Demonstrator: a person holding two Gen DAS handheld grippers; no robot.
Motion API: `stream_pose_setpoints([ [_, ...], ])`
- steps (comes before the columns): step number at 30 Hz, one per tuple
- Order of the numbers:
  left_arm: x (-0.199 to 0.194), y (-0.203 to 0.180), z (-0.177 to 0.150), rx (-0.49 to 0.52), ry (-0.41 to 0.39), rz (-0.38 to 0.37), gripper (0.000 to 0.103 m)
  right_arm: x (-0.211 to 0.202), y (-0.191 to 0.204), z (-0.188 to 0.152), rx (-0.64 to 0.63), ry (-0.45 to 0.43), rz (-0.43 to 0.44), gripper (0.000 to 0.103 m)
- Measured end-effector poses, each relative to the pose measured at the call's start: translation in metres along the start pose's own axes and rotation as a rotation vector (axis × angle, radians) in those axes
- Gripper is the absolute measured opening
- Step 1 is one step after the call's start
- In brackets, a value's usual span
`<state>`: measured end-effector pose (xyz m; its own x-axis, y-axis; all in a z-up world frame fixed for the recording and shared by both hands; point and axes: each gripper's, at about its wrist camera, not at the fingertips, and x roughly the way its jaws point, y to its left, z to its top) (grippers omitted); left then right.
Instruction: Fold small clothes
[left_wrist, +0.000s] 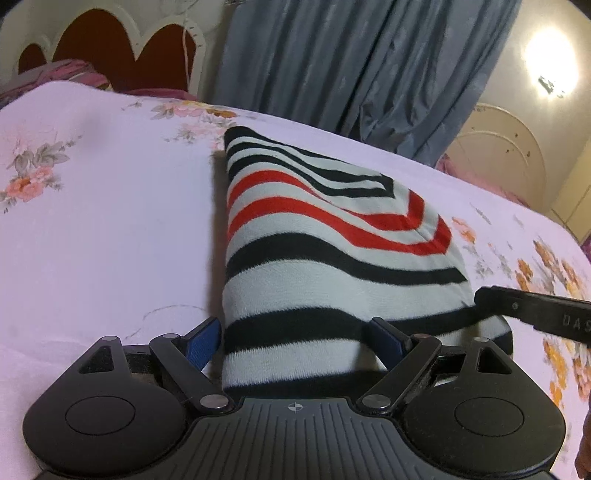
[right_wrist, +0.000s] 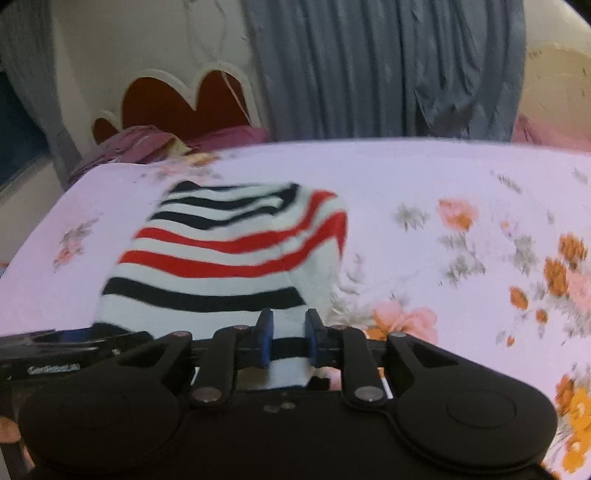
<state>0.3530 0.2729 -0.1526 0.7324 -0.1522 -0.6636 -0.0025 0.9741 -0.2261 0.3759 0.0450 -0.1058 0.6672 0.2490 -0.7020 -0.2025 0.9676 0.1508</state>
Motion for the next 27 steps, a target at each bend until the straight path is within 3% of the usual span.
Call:
stream_pose_setpoints([
  [5,0.004,0.004,-0.003,-0.048,0.016,-0.009,0.086,0.015,0.001,-0.028,-0.049,0.072,-0.085,0.024],
  [10,0.006,0.000,-0.002,-0.019,0.025,-0.009,0.087,0.020,0.003,-0.036,-0.054,0.081,-0.099,0.026],
  [14,0.010,-0.001,-0.001,-0.031,0.056,0.005,0.103,0.022,0.003,-0.043,-0.041,0.073,-0.098,0.026],
  [23,0.011,-0.004,-0.005,-0.060,0.070,0.047,0.103,0.021,-0.002,-0.045,-0.012,0.068,-0.079,0.026],
  [27,0.004,-0.003,-0.006,-0.147,0.109,0.088,0.103,0.020,-0.004,-0.045,0.006,0.066,-0.072,0.026],
])
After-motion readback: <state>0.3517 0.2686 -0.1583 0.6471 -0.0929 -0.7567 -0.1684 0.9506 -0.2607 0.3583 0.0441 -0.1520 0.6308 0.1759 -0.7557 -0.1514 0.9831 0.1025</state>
